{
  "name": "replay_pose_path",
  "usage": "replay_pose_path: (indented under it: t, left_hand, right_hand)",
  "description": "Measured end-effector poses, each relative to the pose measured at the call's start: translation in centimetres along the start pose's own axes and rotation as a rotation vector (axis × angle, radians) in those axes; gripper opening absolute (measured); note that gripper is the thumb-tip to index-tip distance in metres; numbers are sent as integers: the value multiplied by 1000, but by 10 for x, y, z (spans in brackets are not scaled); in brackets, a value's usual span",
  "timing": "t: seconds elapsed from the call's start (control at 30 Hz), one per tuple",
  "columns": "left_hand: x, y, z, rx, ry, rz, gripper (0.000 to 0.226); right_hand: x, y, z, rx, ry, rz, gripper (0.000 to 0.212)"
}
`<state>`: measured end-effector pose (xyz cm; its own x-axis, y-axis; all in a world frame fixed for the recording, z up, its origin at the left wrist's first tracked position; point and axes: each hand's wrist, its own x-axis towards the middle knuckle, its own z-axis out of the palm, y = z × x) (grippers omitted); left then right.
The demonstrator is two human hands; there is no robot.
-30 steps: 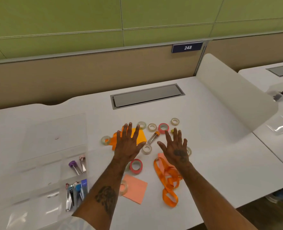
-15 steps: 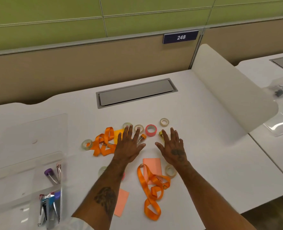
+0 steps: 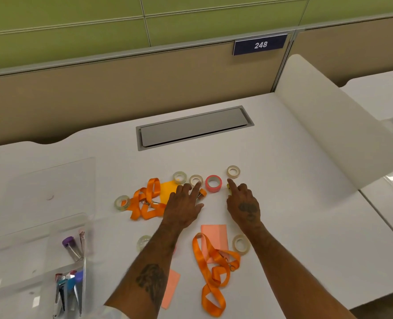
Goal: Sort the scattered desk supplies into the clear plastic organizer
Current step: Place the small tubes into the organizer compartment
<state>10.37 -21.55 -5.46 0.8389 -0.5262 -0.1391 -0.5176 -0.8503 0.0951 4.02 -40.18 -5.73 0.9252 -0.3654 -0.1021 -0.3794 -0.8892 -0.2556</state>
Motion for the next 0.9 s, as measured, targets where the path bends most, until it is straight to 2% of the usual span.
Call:
replay_pose_path:
  t: [0.23,0.43,0.57,0.73,0.9]
  left_hand:
    - [4,7,5,4,-53,-32,65]
    - [3,10,2,25,-21,-17,54]
    - [-2,13,-13,-74,53,-25,58]
    - [-21,-1,-41,-259,130,-67,53]
    - [-56,-41,-63,-397,243,-120,42]
  right_hand:
    - [-7,1,-17,62,115,21,51]
    - [-17,0,-29,85,223,-6,44]
    - [-23,-7,-36,110,282,-25,43]
    - [-32,-33,-40,170,333,-103,45]
    - [-45,-79,-41,271,308,-184,45]
